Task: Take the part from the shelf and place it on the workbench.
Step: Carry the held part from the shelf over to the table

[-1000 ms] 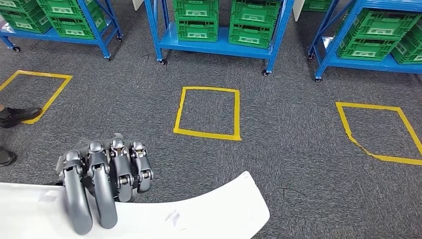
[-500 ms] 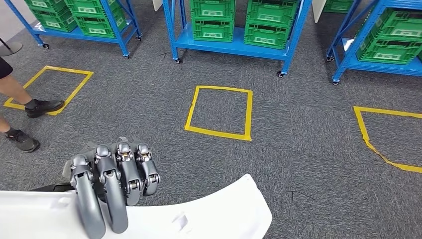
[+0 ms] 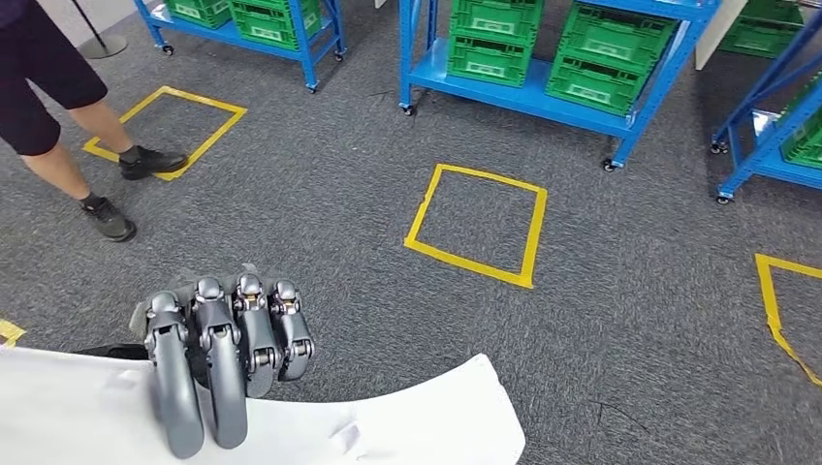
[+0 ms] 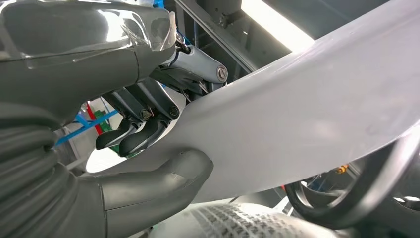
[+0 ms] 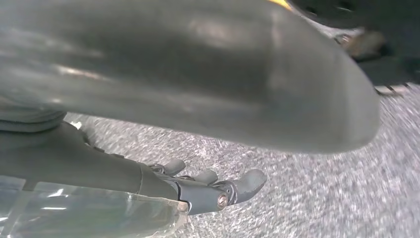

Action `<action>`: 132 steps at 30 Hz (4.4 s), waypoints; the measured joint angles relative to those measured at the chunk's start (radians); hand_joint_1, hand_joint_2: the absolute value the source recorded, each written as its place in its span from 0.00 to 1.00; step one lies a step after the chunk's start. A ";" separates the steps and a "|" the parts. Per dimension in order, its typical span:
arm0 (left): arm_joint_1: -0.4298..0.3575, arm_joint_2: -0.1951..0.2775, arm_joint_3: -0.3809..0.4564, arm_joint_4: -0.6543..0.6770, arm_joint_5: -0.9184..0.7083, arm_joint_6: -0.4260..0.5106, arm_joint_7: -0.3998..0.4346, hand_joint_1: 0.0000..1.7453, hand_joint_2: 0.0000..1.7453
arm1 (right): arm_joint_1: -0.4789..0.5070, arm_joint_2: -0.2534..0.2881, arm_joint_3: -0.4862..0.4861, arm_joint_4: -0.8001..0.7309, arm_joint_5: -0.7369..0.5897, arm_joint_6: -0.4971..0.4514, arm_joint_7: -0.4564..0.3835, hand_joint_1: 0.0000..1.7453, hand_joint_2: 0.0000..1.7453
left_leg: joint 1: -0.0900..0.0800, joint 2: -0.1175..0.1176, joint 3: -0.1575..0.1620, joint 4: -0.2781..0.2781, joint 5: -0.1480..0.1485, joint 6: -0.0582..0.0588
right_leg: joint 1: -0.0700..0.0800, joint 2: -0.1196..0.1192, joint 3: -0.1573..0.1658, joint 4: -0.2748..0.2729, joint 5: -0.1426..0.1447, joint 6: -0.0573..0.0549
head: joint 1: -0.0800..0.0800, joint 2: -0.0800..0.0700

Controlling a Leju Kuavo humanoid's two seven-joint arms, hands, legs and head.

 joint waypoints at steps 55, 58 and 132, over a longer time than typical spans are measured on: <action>-0.028 0.035 -0.049 0.041 -0.002 -0.084 -0.033 1.00 1.00 | 0.059 0.020 -0.219 -0.159 0.021 0.078 0.248 0.00 0.00 | -0.022 0.073 -0.029 0.048 -0.027 0.002 | 0.017 -0.124 0.120 -0.258 0.106 -0.018 | -0.014 0.000; -0.031 0.037 -0.050 0.042 -0.001 -0.094 -0.040 1.00 1.00 | 0.054 0.013 -0.227 -0.145 0.026 0.070 0.248 0.00 0.00 | -0.012 0.033 -0.004 0.012 0.000 0.011 | 0.012 -0.037 0.077 -0.157 0.057 -0.019 | -0.012 0.000; -0.028 0.031 -0.074 0.086 0.144 -0.159 0.040 1.00 1.00 | 0.029 -0.021 -0.301 -0.037 0.114 0.059 0.248 0.00 0.00 | 0.015 -0.094 -0.059 0.089 -0.020 -0.052 | -0.019 0.046 0.082 -0.223 0.132 -0.002 | -0.004 0.000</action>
